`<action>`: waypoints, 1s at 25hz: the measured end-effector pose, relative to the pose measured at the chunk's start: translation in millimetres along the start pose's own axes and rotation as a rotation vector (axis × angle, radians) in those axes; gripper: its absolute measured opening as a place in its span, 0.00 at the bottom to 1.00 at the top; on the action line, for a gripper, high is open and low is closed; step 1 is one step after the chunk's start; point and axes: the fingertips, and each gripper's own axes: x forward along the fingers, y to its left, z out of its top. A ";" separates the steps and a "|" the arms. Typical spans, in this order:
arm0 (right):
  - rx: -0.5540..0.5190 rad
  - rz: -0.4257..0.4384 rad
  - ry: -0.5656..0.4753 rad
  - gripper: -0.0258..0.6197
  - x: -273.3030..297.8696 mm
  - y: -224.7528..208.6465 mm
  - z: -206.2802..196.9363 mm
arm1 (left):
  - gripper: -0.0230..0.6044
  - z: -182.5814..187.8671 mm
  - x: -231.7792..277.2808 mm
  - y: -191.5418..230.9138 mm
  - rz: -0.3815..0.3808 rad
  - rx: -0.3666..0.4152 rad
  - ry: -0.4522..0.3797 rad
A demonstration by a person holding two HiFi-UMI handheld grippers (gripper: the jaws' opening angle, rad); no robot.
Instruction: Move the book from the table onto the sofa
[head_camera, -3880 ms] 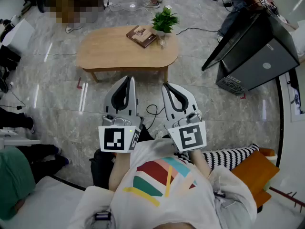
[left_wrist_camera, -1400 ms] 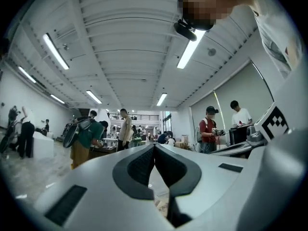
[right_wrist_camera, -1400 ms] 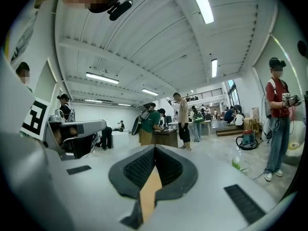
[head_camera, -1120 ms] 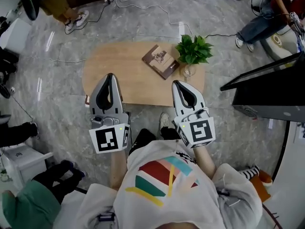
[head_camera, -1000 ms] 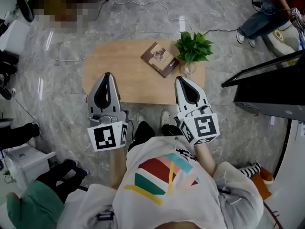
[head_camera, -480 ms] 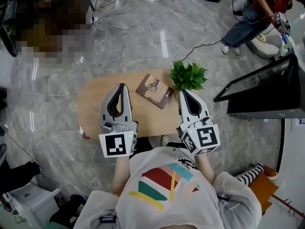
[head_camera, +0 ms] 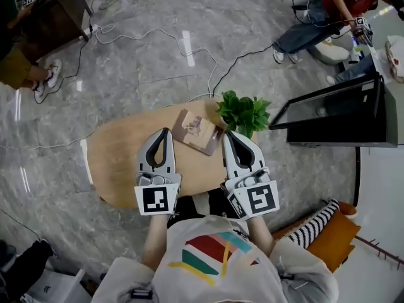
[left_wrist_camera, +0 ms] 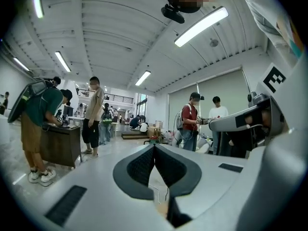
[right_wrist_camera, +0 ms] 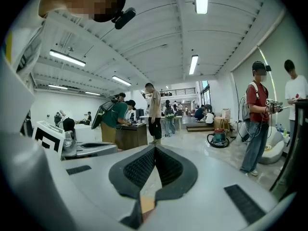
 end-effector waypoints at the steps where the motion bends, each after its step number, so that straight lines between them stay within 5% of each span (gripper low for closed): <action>1: -0.004 -0.010 0.011 0.06 4.1 -4.0 -5.7 | 0.05 -5.0 7.9 -0.6 -0.011 0.004 0.007; 5: 0.002 -0.043 0.062 0.06 21.6 -27.5 -49.0 | 0.05 -40.0 34.7 -6.4 -0.035 0.030 0.055; 10: 0.062 -0.006 0.120 0.06 77.0 -50.5 -129.4 | 0.05 -135.0 71.7 -6.2 -0.030 0.068 0.201; 18: 0.084 -0.040 0.252 0.06 126.5 -88.4 -246.8 | 0.05 -287.0 108.2 -30.4 -0.028 -0.092 0.377; 25: 0.089 -0.001 0.329 0.06 144.3 -80.3 -334.9 | 0.05 -385.6 114.9 -37.7 -0.079 -0.074 0.585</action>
